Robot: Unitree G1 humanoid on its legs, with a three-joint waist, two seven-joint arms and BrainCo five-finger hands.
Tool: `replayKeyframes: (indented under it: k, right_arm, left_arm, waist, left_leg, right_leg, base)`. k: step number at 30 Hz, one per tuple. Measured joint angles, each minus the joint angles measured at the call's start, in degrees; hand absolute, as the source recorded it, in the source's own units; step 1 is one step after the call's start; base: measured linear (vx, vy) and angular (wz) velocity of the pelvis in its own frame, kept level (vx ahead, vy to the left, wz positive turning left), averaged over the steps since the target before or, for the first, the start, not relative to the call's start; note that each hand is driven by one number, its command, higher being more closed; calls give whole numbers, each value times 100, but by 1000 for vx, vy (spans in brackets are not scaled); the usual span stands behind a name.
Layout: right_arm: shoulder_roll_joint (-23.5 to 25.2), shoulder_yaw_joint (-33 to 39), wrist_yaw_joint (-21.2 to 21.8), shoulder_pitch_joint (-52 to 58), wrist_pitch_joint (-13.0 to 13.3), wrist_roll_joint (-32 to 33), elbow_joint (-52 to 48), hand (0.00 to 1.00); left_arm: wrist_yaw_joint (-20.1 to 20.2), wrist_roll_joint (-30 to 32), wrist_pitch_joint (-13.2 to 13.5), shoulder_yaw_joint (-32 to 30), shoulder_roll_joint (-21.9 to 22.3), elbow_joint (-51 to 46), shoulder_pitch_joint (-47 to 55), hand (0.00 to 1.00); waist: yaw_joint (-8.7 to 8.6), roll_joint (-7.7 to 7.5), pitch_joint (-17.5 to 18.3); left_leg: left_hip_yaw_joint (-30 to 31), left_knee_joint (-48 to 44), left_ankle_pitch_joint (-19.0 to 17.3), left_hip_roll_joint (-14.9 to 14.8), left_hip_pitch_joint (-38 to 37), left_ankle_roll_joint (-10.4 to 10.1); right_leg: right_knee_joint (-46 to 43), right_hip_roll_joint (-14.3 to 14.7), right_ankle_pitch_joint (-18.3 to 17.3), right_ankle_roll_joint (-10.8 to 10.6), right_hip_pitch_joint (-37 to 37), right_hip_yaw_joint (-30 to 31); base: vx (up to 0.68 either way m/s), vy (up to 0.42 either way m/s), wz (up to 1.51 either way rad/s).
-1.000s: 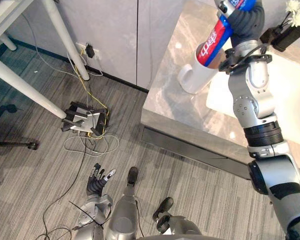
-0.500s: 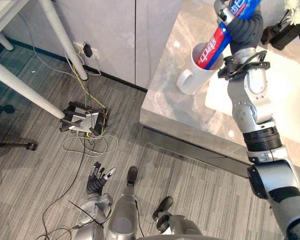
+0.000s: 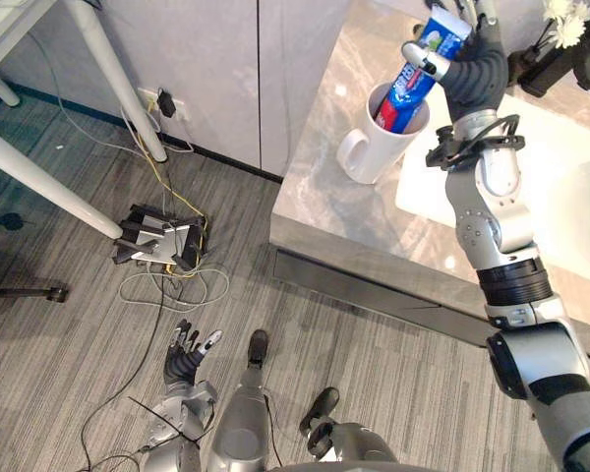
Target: Organize washtable
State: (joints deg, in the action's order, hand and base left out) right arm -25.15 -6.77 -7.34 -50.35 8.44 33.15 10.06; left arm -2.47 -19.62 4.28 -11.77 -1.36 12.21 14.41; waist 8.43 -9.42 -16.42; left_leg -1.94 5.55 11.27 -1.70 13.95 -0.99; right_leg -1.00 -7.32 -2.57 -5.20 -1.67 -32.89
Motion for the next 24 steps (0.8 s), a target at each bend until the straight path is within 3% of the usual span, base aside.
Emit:
replayKeyframes:
  k: [9, 13, 24]
  right_arm:
    - [-101, 55, -14, -333, 4, 4, -9, 0]
    - [-369, 197, -50, -893, 46, 58, 35, 0]
    - [-1087, 623, -552, -2122, 770, 341, 211, 0]
  left_arm:
    - [37, 2, -1, -15, -4, 16, 35, 0]
    - [93, 1, 0, 150, -169, 110, 29, 0]
    - [101, -1, 8, 515, -336, 646, 22, 0]
  waist:
    - [-7, -12, 22]
    - [-5, -23, 70]
    - [-12, -37, 680]
  left_leg:
    - [1, -2, 1, -12, -79, -1]
    - [-6, 0, 1, -31, -125, -1]
    - [-157, 31, -7, -150, -332, -10]
  right_leg:
    - [11, 9, 0, 0, 77, 12]
    - [43, 39, 3, 3, 148, 29]
    - [234, 182, 73, 105, 347, 179]
  base:
    - [0, 0, 0]
    - [1, 1, 1]
    - [-17, -5, -7]
